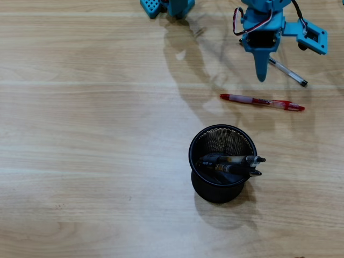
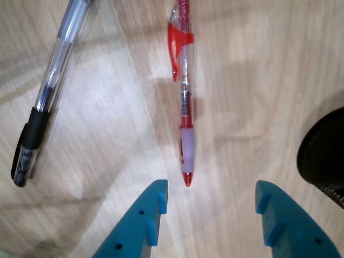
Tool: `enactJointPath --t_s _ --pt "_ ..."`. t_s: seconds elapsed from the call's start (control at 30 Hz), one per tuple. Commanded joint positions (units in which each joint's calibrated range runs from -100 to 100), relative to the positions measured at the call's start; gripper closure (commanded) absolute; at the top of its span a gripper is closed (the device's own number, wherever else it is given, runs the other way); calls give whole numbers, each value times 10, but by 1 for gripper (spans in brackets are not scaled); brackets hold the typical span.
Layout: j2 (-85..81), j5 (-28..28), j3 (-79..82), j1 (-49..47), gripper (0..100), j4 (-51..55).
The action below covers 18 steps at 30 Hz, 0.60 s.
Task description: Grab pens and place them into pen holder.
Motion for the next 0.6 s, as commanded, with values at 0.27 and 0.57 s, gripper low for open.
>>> enactJointPath --t_s 0.27,0.57 --pt "95 0 -55 -5 79 12" --pt "189 -1 -85 -15 79 -29"
